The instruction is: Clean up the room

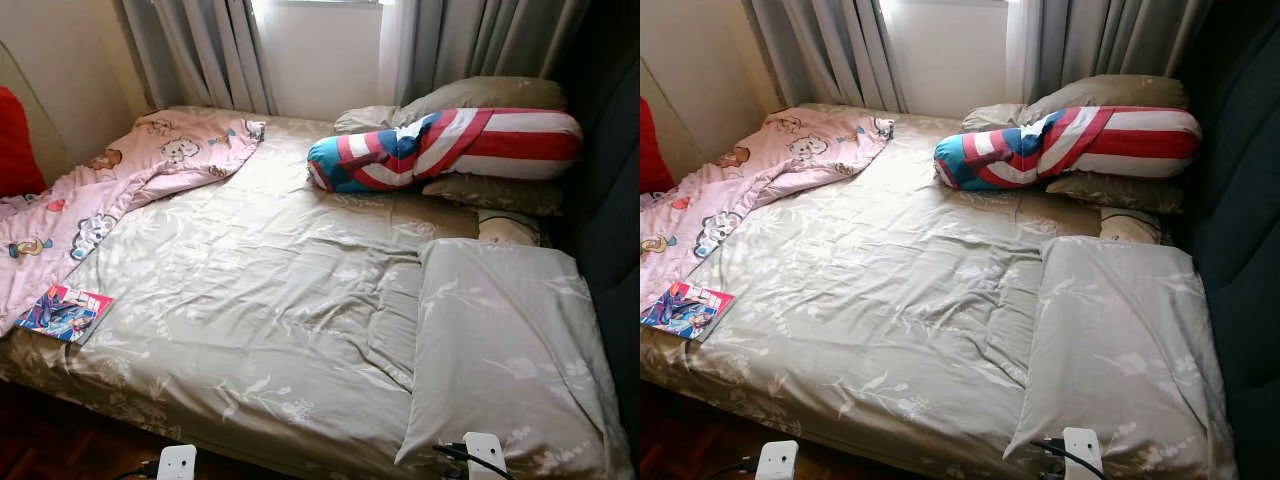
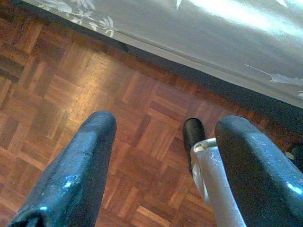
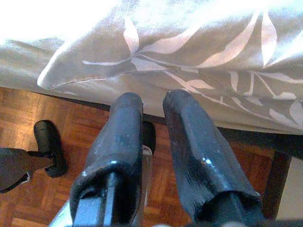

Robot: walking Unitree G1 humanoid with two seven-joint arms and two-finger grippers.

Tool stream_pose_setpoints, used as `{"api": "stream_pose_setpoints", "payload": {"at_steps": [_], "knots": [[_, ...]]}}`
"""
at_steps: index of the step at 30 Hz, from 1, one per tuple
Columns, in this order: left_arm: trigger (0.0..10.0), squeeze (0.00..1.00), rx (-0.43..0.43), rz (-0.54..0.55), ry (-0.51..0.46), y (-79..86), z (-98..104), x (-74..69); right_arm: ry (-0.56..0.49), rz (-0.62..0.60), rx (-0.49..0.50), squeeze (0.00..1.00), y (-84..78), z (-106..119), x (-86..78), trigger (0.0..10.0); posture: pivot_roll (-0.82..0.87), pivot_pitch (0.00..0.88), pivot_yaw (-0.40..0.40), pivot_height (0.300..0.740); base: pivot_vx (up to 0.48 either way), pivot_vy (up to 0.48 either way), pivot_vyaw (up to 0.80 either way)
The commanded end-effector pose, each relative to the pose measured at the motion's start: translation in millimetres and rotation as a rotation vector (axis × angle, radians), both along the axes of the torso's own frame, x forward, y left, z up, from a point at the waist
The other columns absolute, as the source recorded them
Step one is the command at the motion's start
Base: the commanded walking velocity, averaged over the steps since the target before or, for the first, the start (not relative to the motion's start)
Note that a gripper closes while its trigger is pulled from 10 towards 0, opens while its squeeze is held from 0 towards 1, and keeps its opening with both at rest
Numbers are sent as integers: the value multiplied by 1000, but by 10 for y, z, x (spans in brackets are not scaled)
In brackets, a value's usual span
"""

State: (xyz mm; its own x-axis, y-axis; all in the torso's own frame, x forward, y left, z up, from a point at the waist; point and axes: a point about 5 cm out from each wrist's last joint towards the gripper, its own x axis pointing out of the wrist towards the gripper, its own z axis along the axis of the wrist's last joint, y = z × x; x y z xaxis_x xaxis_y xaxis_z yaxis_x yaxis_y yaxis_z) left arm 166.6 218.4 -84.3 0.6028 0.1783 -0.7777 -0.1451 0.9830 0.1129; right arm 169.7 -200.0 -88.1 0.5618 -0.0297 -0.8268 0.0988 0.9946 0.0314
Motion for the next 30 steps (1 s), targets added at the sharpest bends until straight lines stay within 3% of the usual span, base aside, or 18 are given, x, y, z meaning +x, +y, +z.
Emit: {"api": "stream_pose_setpoints", "payload": {"at_steps": [1,30], "knots": [[10000,0,1,5,21,21,-17,-40,1,-10,8,0,16,-3,1,10000,-80,0,32,740,0,360,0],[10000,0,4,6,28,49,-21,-64,-6,-59,23,0,33,-5,4,10000,-81,0,42,740,0,355,0]]}}
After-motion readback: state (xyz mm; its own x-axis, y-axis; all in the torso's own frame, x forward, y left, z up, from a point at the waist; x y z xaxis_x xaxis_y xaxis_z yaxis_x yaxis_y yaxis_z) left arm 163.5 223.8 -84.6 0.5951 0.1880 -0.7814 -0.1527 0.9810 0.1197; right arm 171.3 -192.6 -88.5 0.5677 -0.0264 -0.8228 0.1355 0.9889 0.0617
